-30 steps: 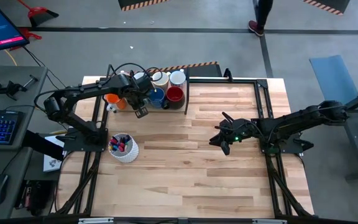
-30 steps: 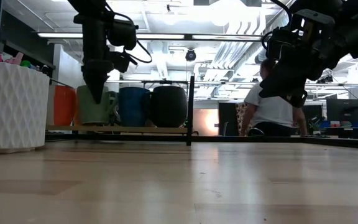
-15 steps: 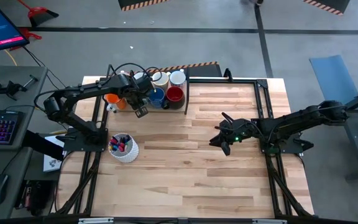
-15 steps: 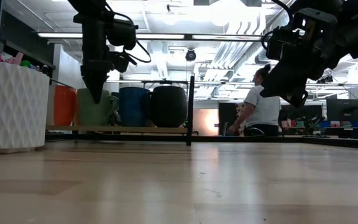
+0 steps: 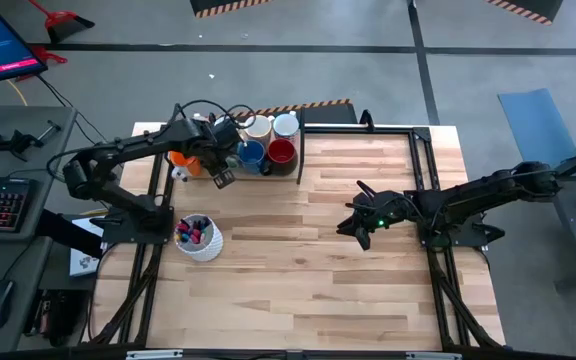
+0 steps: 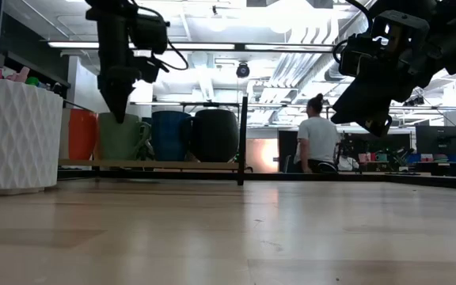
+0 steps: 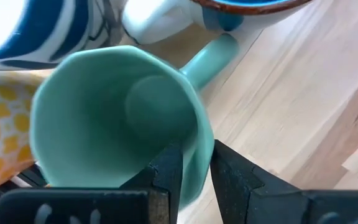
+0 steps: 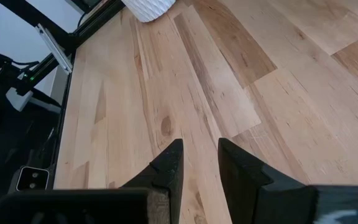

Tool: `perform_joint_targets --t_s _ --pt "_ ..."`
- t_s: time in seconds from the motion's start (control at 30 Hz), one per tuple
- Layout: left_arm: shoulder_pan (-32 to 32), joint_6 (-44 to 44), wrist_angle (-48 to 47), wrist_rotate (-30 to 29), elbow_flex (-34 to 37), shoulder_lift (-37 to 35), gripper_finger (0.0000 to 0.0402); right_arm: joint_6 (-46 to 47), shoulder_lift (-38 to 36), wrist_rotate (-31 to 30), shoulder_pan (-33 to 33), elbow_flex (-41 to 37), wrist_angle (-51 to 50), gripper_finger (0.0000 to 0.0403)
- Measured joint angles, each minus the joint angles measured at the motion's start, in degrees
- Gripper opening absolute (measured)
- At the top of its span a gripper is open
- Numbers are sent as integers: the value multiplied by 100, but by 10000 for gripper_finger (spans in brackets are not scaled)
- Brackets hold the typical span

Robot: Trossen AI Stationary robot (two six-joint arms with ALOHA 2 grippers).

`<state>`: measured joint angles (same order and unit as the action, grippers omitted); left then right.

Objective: Place coffee mugs
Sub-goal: Put the green mug on the shelf, then adjust the orange mug on the shelf

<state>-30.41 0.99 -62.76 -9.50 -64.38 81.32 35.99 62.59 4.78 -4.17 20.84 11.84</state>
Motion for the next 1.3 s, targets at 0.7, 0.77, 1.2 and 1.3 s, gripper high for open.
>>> perform_joint_targets --t_s 0.7,0.77,1.2,1.3 --pt "763 576 1310 719 2 -1179 70 -42 2 -320 -2 0 -1 81" --pt "992 861 1765 734 2 -1261 70 -42 2 -386 -2 0 -2 81" --pt "2672 1219 2906 621 0 -1275 70 4 2 -678 -2 0 -222 81" --pt "2811 1396 1726 144 2 -1313 69 3 2 -487 -2 0 -284 81"
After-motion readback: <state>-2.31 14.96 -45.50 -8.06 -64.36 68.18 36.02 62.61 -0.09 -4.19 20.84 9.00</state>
